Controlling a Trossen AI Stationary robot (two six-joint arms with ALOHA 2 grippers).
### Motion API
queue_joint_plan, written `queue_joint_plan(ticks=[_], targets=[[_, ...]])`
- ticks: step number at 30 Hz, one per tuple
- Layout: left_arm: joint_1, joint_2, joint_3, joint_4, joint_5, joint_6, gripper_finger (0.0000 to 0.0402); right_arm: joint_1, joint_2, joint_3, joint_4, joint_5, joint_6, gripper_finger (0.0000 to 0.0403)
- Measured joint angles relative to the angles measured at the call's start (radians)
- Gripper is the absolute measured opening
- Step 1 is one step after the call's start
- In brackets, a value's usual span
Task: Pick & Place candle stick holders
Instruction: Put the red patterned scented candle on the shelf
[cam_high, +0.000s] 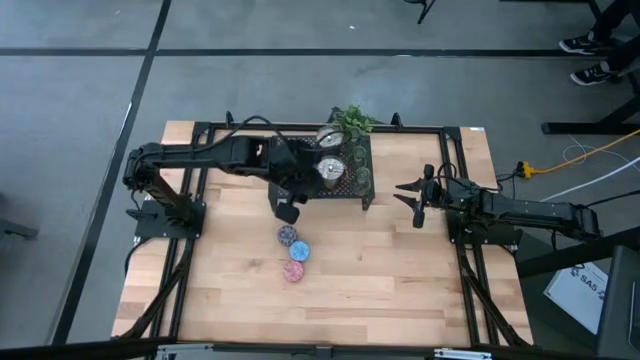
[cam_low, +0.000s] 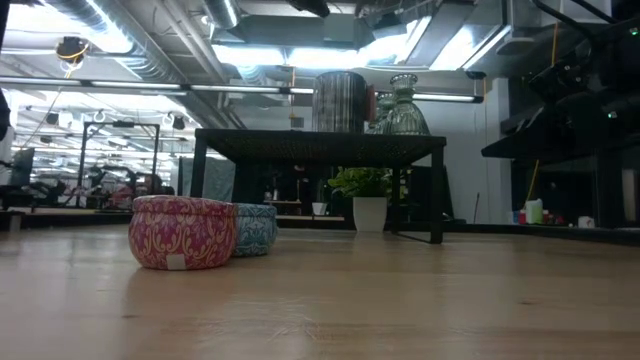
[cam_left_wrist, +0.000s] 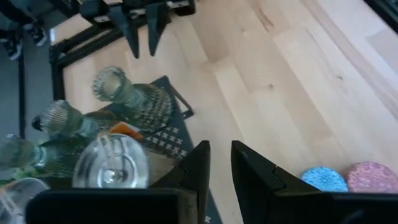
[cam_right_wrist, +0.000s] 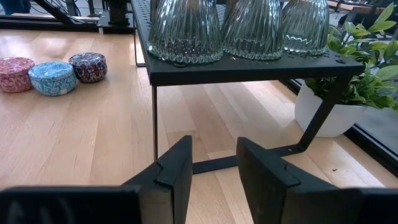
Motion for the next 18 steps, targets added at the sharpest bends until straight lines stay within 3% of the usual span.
queue_joint_plan(ticks=[11,18], targets=[[-0.041,-0.006,-0.054,-0.194,0.020,-0.043,0.0036,0.000,0.000,0.000,0.000,0.000,0.000,0.0128],[-0.017,-0.008,-0.089,-0.141,0.127,0.001,0.0029,0.000,0.000,0.000,0.000,0.000,0.000,0.0128]])
